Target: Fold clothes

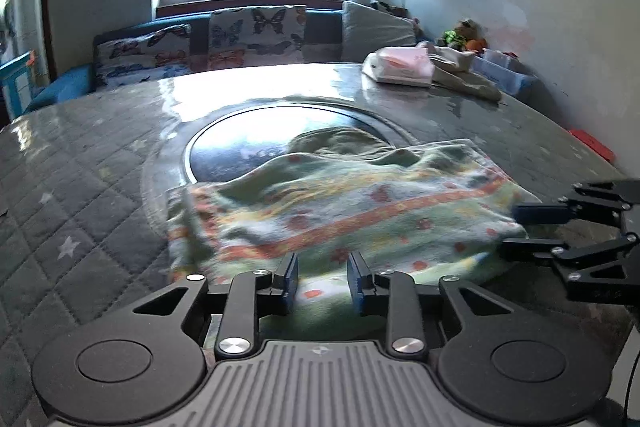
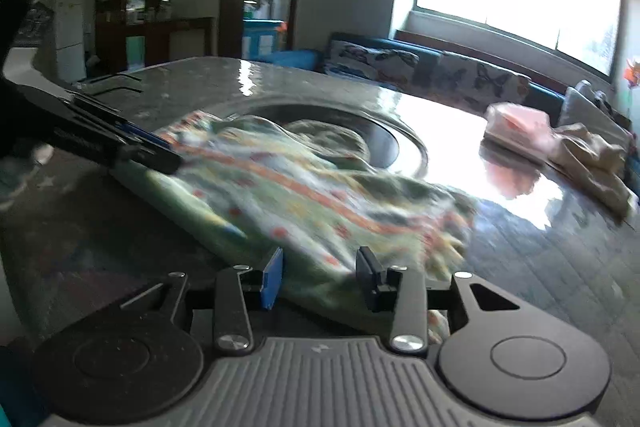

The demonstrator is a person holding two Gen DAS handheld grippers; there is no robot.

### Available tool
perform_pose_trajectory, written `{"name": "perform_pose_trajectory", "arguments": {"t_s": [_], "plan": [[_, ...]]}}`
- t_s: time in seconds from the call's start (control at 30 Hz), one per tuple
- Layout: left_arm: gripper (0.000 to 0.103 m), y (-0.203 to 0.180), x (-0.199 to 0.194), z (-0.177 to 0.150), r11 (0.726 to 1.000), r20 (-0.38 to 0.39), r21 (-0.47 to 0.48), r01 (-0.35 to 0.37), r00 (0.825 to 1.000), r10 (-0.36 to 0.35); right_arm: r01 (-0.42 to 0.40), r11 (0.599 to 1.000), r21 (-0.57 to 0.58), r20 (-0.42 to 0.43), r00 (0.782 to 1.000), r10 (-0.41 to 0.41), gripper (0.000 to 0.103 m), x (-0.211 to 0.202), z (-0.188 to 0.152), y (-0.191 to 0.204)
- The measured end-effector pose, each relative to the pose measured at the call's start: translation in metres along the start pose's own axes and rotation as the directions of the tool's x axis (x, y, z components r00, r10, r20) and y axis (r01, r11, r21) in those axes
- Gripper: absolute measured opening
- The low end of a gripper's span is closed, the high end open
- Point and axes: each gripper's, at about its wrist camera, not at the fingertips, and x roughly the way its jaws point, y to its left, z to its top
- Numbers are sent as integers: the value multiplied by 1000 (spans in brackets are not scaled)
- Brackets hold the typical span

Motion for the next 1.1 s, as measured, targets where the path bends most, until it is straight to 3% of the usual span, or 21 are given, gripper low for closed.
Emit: {"name": "perform_pose_trajectory", "arguments": {"t_s": [0.17, 0.3, 0.47, 0.6, 0.77, 1.0, 1.1], "plan": [[35, 9, -6, -6, 1000, 11, -27, -6, 1000, 6, 54, 998, 26, -6, 999, -54, 31, -10, -7, -15], [36, 16, -10, -9, 999, 13, -50, -4, 1000, 4, 97, 994, 55, -38, 995, -95, 37, -15, -12, -31], [37, 17, -16, -1, 999, 10, -46, -6, 1000, 7, 109, 994, 28, -9, 994, -109, 38, -22, 0, -34], [38, 15, -13, 12, 999, 18, -36, 5, 1000, -5, 50, 997, 51, 37, 998, -52, 44, -11, 20, -31], [38, 25, 13, 22, 999, -21, -37, -17, 1000, 16, -31, 995, 95, 17, 999, 29, 47, 20, 30, -24], [38, 55, 26, 31, 993, -50, -96, -62, 997, 58, 2, 992, 123, -10, 1000, -1, 47, 28, 35, -39], [38, 50, 29, 44, 994, -31, -109, -18, 999, 15, 16, 991, 135, -22, 1000, -13, 47, 31, 37, -46]]}}
